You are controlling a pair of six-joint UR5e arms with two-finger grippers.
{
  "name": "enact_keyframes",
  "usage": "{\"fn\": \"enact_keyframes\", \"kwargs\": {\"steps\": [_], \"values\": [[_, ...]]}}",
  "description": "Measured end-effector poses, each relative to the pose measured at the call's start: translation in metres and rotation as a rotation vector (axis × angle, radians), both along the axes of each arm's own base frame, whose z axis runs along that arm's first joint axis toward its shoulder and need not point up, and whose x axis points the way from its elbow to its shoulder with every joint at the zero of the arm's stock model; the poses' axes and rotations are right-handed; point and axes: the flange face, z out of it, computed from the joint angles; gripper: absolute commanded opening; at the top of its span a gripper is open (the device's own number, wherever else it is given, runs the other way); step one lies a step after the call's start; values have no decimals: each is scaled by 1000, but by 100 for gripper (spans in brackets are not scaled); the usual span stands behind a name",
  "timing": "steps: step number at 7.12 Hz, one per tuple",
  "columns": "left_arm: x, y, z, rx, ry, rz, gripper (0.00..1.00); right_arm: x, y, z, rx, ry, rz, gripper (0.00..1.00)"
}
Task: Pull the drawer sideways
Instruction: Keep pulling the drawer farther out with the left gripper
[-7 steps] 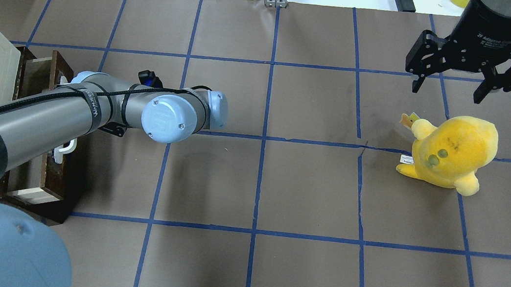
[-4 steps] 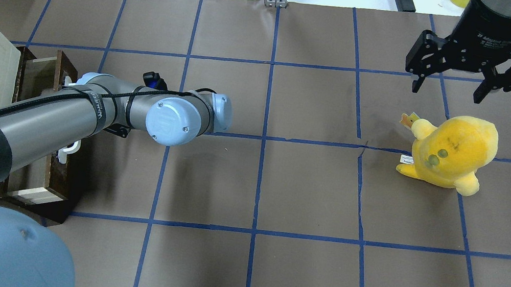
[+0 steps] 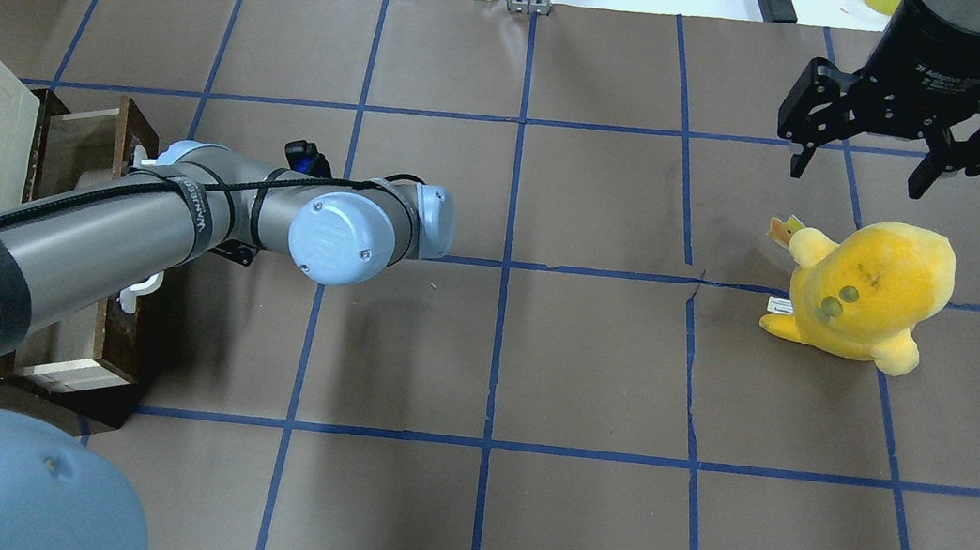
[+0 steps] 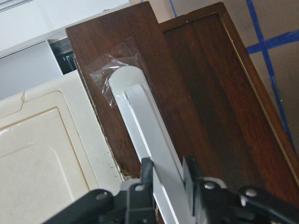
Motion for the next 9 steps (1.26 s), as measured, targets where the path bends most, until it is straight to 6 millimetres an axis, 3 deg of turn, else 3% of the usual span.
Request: {"fn": "enact_keyframes", "kwargs": {"steps": [9], "values": [[-18, -1, 5, 11, 5, -38, 17, 0, 0, 0, -1, 0, -1, 100]]}}
